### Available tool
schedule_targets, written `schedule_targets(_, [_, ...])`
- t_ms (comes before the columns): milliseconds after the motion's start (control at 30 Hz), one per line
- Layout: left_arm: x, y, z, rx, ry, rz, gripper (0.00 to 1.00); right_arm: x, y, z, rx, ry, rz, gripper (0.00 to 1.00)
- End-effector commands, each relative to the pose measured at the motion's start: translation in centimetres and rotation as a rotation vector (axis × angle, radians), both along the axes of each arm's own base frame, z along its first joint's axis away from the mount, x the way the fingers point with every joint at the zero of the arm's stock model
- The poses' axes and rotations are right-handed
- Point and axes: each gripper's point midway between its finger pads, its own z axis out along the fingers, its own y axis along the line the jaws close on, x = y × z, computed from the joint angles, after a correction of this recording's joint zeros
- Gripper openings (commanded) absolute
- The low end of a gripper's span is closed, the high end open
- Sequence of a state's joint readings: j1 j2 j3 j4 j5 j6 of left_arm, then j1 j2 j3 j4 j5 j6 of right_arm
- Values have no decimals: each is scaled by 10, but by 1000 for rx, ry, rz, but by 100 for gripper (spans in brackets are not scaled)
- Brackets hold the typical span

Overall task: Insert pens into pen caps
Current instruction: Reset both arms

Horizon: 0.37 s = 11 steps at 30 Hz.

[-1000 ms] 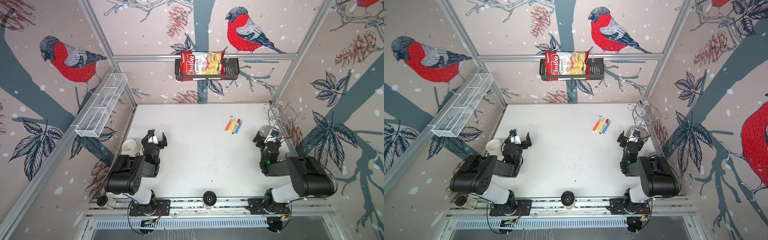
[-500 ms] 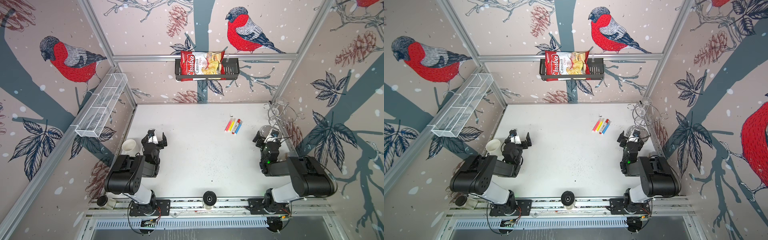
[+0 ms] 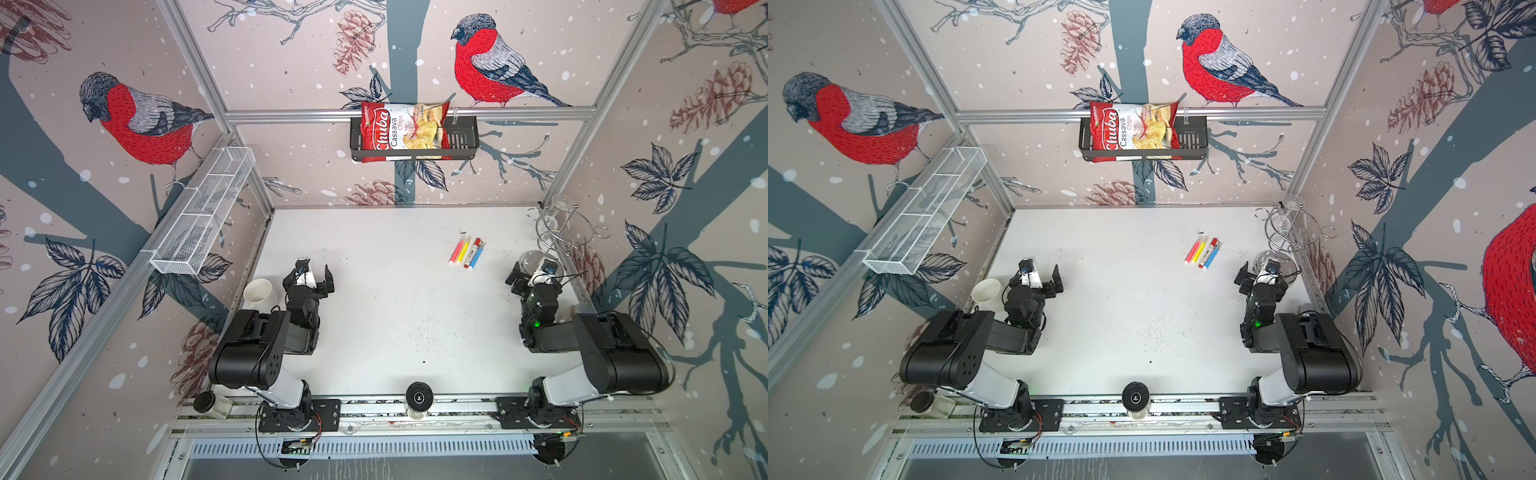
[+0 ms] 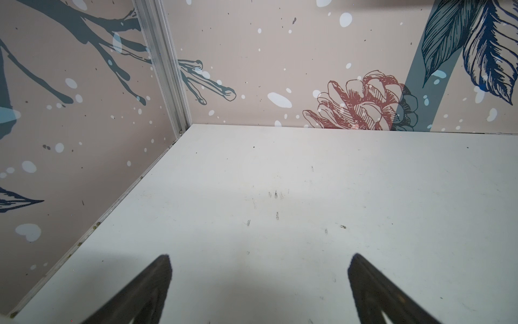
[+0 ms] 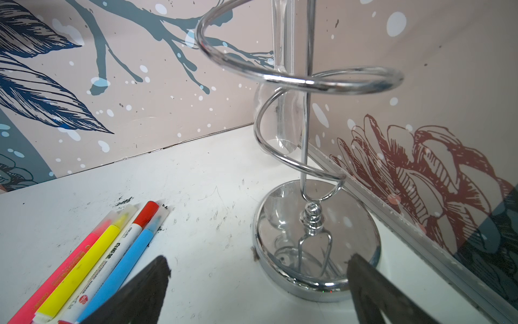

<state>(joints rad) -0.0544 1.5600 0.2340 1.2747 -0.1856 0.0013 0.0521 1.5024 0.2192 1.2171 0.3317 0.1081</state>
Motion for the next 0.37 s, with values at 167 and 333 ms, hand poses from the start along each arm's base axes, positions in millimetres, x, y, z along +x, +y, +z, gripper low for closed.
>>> schedule_targets(167, [3, 0, 6, 4, -22, -3, 98, 1, 1, 4, 2, -13, 5, 100])
schedule_targets(333, [1, 0, 9, 4, -35, -3, 98, 2, 1, 3, 1, -9, 4, 99])
